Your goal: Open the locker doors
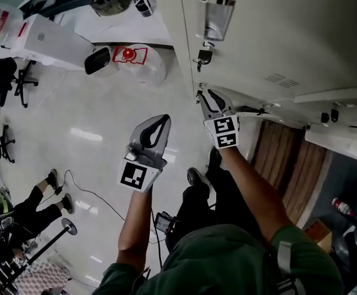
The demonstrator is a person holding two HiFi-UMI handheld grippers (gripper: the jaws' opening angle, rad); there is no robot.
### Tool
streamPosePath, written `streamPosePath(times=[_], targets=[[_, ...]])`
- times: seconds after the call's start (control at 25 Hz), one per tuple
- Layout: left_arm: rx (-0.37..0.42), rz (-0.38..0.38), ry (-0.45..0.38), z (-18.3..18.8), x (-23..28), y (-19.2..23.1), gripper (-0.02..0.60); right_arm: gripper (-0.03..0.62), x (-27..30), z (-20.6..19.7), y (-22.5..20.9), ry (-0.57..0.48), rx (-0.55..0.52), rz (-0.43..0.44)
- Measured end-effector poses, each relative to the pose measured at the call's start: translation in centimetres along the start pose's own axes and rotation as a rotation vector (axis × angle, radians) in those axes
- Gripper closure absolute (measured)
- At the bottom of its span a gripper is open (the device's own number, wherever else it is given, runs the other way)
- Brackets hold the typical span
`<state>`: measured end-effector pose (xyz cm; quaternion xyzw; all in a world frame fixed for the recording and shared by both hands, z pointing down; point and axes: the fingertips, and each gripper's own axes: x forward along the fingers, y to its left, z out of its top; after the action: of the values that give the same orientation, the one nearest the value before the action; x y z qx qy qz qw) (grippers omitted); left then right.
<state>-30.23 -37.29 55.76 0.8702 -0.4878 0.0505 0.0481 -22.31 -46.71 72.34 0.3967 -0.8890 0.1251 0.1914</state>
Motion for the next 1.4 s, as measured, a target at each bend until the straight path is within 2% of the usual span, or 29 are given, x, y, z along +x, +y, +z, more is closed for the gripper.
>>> streamPosePath(times=[0.28, 0.44, 0.6, 0.68, 0.84, 1.04, 1.24, 1.4], targets=[[-0.024, 0.009, 0.003, -3.5, 0.3, 1.4, 0.588, 0.514, 4.8, -2.8, -0.4, 0.049, 0.006, -0.076], [-0.031, -0.003, 0.022, -5.0, 0.1, 1.5, 0.588, 0.516, 6.2, -3.0, -0.2, 0.042, -0.021, -0.133], [-0.043, -0.006, 0.029, -6.3, -0.1, 1.4, 0.589, 0.521, 6.1, -3.0, -0.3, 0.020, -0.027, -0.147], [-0.050, -0.005, 0.036, -7.0, -0.1, 1.4, 0.589, 0.549, 5.7, -3.1, -0.1, 0.018, -0.044, -0.138], [-0.056, -0.007, 0.042, -7.9, 0.7, 1.3, 0.589, 0.559, 4.0, -4.0, 1.5, 0.023, -0.081, -0.084], [-0.073, -0.024, 0.054, -8.7, 3.0, 0.6, 0.589, 0.559, 0.3, -6.1, 4.2, 0.029, -0.064, -0.034], [-0.064, -0.075, 0.096, -9.7, 4.5, -1.8, 0.589, 0.559, -3.3, -8.1, 5.8, 0.047, -0.055, 0.013], [-0.049, -0.119, 0.112, -9.7, 5.2, -4.6, 0.592, 0.559, -5.6, -9.5, 6.2, 0.106, -0.068, 0.049]])
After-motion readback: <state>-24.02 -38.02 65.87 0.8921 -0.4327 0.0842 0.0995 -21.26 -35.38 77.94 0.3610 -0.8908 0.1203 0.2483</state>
